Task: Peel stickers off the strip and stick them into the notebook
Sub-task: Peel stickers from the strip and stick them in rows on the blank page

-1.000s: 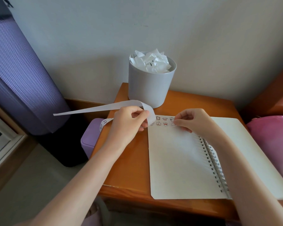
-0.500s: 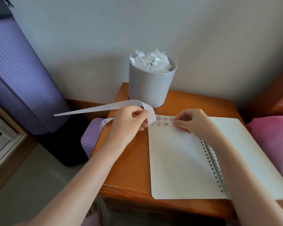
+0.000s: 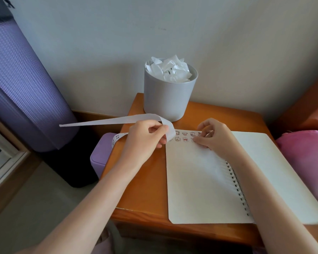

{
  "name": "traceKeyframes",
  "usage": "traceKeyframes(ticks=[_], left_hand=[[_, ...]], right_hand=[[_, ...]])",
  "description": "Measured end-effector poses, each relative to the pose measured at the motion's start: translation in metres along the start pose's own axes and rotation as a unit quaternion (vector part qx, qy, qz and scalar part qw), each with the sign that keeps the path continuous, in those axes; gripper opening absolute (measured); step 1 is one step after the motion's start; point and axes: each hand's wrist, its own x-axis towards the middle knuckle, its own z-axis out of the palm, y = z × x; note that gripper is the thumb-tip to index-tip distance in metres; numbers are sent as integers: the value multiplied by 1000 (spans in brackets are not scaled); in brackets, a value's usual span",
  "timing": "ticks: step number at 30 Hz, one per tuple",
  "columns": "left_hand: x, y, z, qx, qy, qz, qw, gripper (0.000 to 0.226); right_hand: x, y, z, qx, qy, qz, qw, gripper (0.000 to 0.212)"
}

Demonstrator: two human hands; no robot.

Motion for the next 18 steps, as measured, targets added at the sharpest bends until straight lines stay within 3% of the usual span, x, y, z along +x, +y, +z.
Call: traceKeyframes(ticks=[6, 10, 15, 18], left_hand=[[0, 0, 1, 2, -5, 4, 1000, 18], [0, 0, 0, 0, -6, 4, 1000, 19], [-1, 2, 1, -13, -16, 13, 1000, 16], [-1, 2, 1, -24, -19, 13, 999, 15]], right_hand=[[0, 0, 4, -27, 14, -14, 999, 5], [-2, -2, 5, -21, 15, -3, 1000, 16], [0, -2, 7, -46, 15, -10, 999, 4], [-1, -2, 7, -49, 20, -16, 998, 7]])
